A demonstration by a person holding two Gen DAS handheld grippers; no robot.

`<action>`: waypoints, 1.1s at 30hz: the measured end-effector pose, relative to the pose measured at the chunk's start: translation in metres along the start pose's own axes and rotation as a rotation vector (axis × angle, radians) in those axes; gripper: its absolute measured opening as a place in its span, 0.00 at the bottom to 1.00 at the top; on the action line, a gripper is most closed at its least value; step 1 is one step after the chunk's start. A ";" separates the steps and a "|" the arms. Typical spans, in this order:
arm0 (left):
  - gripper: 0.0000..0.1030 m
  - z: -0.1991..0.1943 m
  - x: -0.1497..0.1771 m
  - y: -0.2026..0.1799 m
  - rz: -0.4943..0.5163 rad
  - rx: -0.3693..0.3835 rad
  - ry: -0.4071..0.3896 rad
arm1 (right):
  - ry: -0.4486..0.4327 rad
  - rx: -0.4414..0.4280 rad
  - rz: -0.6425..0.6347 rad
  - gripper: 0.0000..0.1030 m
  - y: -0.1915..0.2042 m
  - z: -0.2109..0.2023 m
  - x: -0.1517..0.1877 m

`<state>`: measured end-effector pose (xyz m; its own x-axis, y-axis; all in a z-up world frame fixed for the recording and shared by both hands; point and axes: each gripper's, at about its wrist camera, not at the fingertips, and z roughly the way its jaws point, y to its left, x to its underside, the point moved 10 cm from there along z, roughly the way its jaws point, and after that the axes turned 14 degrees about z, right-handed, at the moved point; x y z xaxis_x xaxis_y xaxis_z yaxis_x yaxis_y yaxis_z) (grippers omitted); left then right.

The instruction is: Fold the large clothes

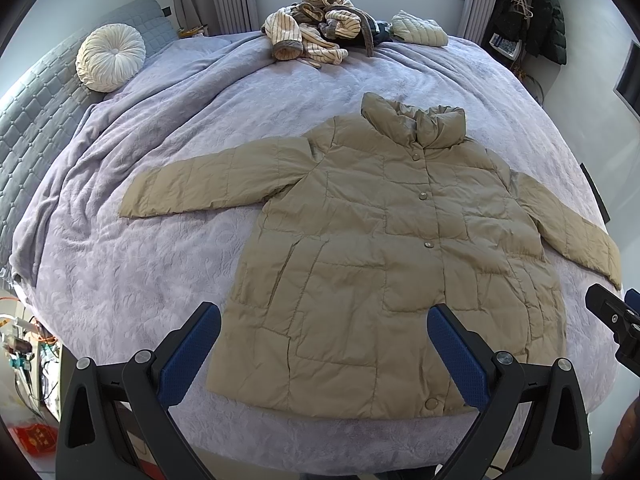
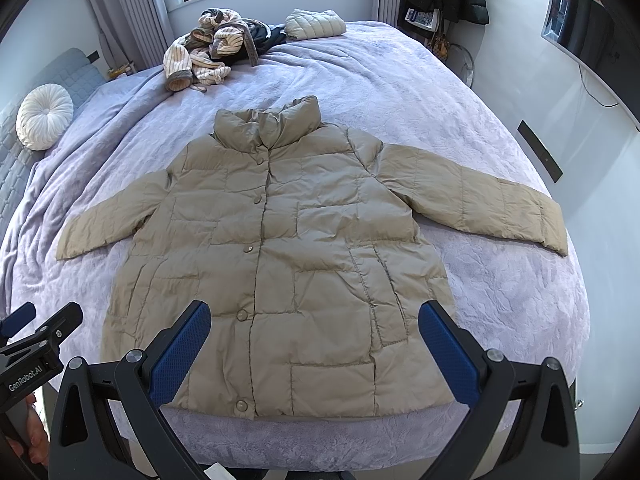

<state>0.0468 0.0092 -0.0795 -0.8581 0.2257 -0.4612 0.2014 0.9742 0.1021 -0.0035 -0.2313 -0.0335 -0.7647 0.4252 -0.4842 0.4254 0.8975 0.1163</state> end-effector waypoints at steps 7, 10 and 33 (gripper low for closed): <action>1.00 0.005 0.003 -0.003 -0.015 0.006 0.018 | 0.005 -0.008 -0.008 1.00 0.004 -0.002 0.003; 1.00 0.009 0.011 -0.001 -0.052 -0.003 0.043 | 0.013 -0.015 -0.024 1.00 0.008 -0.001 0.006; 1.00 0.134 0.014 0.228 -0.450 0.081 0.081 | 0.305 -0.136 -0.139 1.00 0.161 0.108 0.032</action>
<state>0.1435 0.2344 -0.1806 -0.9023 -0.2166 -0.3728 -0.1660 0.9725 -0.1632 0.0926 -0.0859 -0.1240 -0.9288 0.2948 -0.2246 0.2545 0.9478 0.1919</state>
